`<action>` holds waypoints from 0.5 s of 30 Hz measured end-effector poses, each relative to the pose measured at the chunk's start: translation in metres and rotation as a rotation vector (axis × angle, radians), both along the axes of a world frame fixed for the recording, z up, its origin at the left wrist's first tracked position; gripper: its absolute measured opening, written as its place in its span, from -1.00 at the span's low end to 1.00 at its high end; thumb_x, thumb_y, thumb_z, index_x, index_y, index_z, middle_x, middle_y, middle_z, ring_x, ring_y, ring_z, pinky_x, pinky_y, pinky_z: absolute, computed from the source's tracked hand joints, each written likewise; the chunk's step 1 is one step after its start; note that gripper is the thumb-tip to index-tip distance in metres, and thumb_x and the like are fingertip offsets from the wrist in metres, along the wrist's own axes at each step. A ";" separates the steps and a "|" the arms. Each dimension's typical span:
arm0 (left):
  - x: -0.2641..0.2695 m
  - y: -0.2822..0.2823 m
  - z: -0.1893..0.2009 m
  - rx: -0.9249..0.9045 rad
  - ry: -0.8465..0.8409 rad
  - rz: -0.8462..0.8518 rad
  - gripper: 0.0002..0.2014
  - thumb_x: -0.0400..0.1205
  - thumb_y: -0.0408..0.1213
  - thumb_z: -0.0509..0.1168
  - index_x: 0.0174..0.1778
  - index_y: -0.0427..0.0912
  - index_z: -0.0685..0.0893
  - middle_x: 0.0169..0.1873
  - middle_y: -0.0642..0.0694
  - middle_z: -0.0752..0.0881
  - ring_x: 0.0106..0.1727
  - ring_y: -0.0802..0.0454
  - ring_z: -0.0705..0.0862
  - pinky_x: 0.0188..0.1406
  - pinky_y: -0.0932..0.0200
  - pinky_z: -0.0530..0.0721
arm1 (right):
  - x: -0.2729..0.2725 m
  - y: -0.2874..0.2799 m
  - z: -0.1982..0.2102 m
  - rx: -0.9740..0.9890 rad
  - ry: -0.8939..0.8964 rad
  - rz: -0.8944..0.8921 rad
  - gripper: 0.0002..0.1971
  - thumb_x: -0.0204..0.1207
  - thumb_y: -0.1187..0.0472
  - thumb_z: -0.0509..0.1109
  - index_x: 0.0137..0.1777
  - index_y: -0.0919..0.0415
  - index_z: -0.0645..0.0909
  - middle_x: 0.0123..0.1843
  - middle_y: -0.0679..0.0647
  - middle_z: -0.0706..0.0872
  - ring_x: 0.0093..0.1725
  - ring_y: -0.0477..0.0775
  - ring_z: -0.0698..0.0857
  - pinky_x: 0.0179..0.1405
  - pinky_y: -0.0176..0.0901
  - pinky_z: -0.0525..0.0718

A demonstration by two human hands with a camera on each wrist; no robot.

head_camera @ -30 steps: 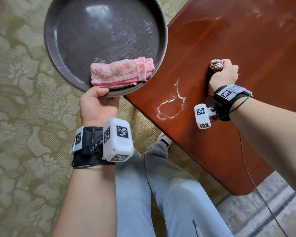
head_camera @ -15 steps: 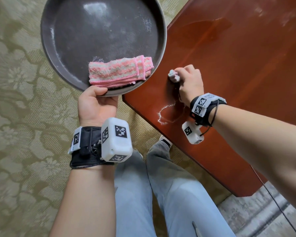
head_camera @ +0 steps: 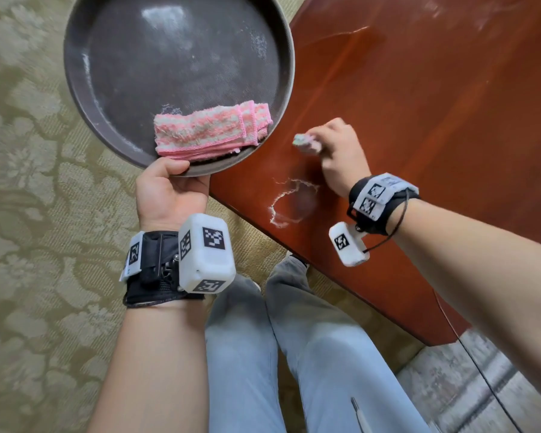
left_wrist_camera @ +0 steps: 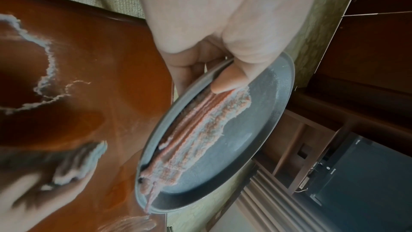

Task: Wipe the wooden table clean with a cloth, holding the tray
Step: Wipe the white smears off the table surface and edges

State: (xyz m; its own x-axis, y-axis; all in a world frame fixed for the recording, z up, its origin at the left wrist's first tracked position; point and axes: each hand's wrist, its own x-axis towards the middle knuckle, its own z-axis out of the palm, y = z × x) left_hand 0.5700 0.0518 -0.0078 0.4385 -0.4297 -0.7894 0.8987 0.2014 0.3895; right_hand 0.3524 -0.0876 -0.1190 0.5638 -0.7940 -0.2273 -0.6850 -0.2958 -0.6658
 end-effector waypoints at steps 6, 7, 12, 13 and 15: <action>-0.019 -0.016 0.000 0.002 0.027 -0.034 -0.60 0.24 -0.62 0.10 -0.04 -0.39 0.64 -0.17 -0.27 0.76 -0.07 -0.24 0.77 0.43 -0.10 0.60 | -0.061 -0.042 0.009 0.018 0.088 -0.457 -0.52 0.40 0.37 0.11 0.19 0.02 0.70 0.05 0.12 0.55 0.10 0.17 0.60 0.21 -0.06 0.55; -0.022 -0.017 0.000 0.000 0.027 -0.039 -0.61 0.24 -0.62 0.10 -0.06 -0.39 0.65 -0.20 -0.26 0.77 -0.10 -0.24 0.78 0.40 -0.09 0.62 | -0.070 -0.044 0.009 0.017 0.129 -0.502 -0.51 0.41 0.36 0.08 0.20 0.01 0.68 0.10 0.14 0.54 0.12 0.18 0.60 0.22 -0.04 0.56; -0.029 -0.020 -0.002 -0.016 0.032 -0.066 -0.62 0.25 -0.62 0.10 -0.08 -0.38 0.65 -0.22 -0.26 0.77 -0.11 -0.23 0.79 0.27 -0.06 0.70 | -0.093 -0.033 -0.006 0.044 0.279 -0.606 -0.53 0.42 0.24 -0.03 0.18 -0.16 0.56 0.06 -0.01 0.38 0.00 0.28 0.64 -0.06 0.25 0.73; -0.029 -0.019 -0.003 -0.015 0.028 -0.073 -0.63 0.25 -0.62 0.10 -0.08 -0.39 0.64 -0.21 -0.26 0.77 -0.10 -0.24 0.79 0.29 -0.07 0.69 | -0.089 -0.028 -0.006 0.048 0.286 -0.590 -0.51 0.43 0.27 -0.02 0.21 -0.15 0.57 0.09 0.03 0.41 0.02 0.29 0.62 -0.01 0.22 0.71; -0.028 -0.017 -0.005 -0.016 0.023 -0.081 -0.63 0.25 -0.62 0.10 -0.08 -0.40 0.64 -0.18 -0.27 0.75 -0.06 -0.25 0.77 0.37 -0.09 0.64 | -0.075 -0.015 -0.005 0.045 0.284 -0.522 -0.50 0.46 0.35 0.04 0.27 -0.06 0.60 0.16 0.14 0.48 0.10 0.26 0.56 0.07 0.02 0.58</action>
